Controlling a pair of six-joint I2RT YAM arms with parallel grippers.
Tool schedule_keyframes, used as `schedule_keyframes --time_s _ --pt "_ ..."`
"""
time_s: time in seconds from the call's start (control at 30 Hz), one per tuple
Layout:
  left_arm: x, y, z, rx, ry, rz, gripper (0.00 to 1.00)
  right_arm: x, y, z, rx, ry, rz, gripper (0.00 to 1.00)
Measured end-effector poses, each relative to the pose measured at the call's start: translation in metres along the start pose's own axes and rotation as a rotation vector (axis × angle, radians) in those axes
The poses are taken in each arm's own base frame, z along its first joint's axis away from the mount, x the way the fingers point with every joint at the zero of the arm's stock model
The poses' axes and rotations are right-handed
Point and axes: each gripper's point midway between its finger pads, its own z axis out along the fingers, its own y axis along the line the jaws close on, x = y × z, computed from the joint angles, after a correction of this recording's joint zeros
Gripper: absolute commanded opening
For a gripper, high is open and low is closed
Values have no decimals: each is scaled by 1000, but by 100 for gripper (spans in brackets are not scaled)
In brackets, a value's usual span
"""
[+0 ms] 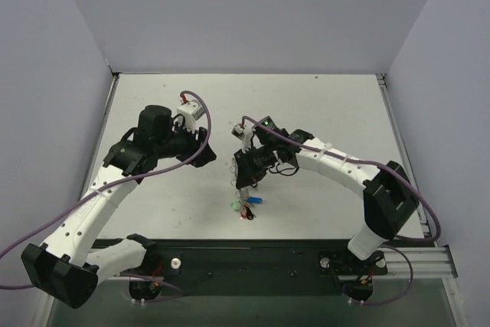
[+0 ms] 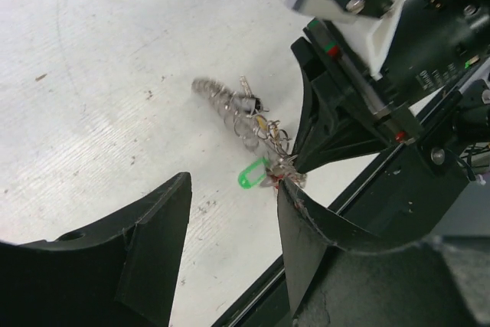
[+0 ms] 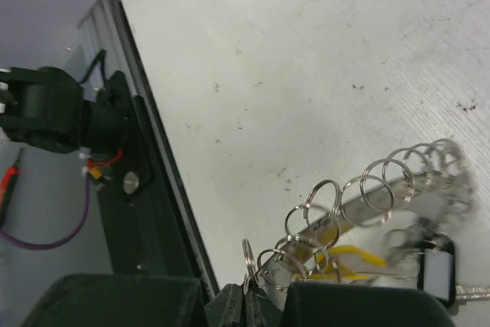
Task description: Put the keys on the keyring
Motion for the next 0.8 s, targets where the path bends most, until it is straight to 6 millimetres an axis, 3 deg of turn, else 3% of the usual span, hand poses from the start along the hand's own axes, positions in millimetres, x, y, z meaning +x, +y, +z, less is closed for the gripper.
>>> schedule_keyframes --time_s 0.03,0.13,0.17,0.33,0.47,0.63,0.8 --pt "3 4 -1 -14 1 -10 58 3 0 8 -3 17 -1 0" --pt "12 13 -3 -44 9 -30 59 8 -6 33 19 64 -14 27" --pt "16 14 -4 -49 13 -35 59 9 -9 41 35 78 -17 41" --pt "30 22 -5 -80 35 -60 60 22 -16 58 122 120 -32 66" --pt "43 32 -5 -109 60 -85 61 12 -10 39 175 42 -66 68" --pt "58 44 -1 -140 91 -135 61 -18 -1 8 229 -98 -102 65" --pt "73 55 7 -162 131 -203 61 -13 -16 17 279 -78 -69 61"
